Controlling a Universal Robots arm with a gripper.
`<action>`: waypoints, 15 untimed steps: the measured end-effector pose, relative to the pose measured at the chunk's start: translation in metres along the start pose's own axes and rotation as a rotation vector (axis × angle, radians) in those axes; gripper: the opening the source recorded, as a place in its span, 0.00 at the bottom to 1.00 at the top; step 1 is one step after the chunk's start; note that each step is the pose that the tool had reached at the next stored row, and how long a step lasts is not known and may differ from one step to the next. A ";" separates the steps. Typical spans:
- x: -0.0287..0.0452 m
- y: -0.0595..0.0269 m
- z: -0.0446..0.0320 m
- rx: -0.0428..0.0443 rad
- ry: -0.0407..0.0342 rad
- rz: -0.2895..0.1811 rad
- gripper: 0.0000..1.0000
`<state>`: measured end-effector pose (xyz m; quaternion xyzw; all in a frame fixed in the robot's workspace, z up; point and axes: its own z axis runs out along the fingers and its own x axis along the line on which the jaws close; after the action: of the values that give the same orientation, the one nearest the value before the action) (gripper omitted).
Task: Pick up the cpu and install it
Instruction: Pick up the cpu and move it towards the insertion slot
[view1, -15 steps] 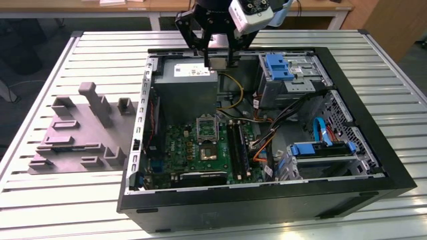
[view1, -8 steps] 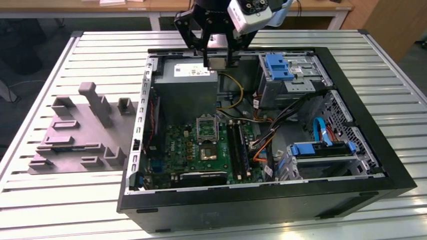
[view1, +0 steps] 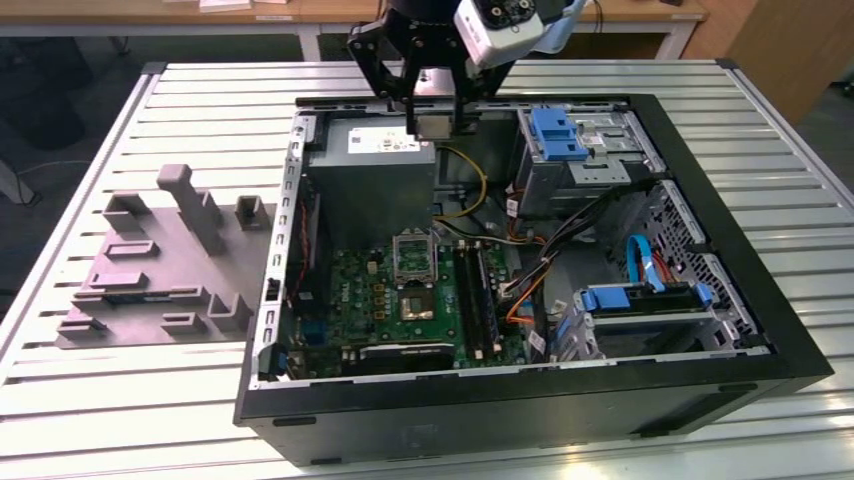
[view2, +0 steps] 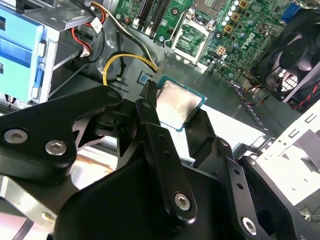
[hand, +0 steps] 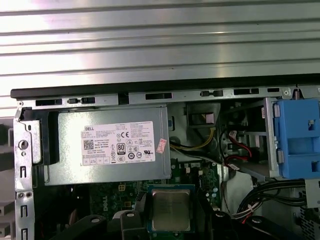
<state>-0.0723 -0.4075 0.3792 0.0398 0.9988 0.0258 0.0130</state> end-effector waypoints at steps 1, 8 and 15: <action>-0.0001 -0.0016 0.0000 -0.0001 0.0000 0.000 0.47; -0.0027 -0.0213 -0.0002 -0.0002 0.0000 0.000 0.47; -0.0051 -0.0228 0.0000 0.0001 0.0011 0.000 0.47</action>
<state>-0.0690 -0.4306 0.3782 0.0399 0.9988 0.0258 0.0124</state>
